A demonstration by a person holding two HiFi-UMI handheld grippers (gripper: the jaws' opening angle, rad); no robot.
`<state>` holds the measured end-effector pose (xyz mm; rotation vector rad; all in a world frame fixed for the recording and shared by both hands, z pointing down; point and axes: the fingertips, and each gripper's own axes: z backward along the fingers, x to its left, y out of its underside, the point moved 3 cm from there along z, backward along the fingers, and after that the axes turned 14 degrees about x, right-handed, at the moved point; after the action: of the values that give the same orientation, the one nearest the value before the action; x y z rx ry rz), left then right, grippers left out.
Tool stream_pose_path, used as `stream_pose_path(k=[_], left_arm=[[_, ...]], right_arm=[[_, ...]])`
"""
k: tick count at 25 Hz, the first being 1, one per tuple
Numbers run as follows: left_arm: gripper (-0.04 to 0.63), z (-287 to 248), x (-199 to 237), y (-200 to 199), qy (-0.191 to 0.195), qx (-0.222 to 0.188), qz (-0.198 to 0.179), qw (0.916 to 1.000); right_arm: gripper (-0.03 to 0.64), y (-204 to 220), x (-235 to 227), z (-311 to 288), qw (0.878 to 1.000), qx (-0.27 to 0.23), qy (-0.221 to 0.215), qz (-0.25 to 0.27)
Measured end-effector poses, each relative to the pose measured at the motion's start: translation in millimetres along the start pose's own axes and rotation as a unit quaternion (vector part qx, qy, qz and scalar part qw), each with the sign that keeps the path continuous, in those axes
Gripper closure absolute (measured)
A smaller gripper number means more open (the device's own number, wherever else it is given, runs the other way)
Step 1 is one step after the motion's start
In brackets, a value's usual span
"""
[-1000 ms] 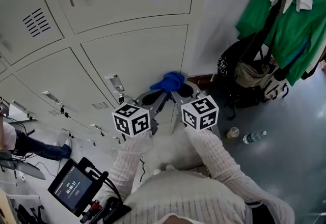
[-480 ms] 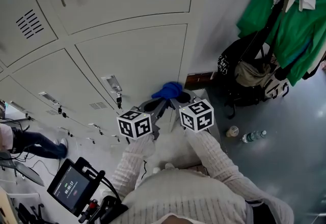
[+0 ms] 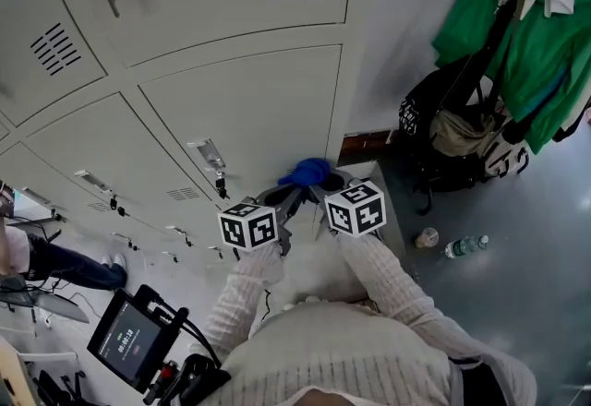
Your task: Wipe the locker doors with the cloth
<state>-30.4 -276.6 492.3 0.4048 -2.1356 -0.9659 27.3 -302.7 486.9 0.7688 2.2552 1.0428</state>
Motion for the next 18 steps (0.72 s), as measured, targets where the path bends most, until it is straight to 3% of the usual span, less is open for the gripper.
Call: stream_pose_path(k=[8, 13, 18], left_arm=[[0.589, -2.8, 8.3, 4.5, 0.010, 0.003, 0.031, 0.9995], [0.591, -7.0, 13.9, 5.1, -0.011, 0.003, 0.038, 0.9992], [0.591, -0.8, 2.9, 9.0, -0.003, 0.006, 0.032, 0.9995]], right_arm=[[0.571, 6.2, -2.1, -7.0, 0.999, 0.025, -0.024, -0.039], [0.571, 7.5, -1.7, -8.9, 0.999, 0.045, -0.001, -0.024], [0.571, 11.5, 1.8, -3.4, 0.998, 0.048, 0.001, -0.031]])
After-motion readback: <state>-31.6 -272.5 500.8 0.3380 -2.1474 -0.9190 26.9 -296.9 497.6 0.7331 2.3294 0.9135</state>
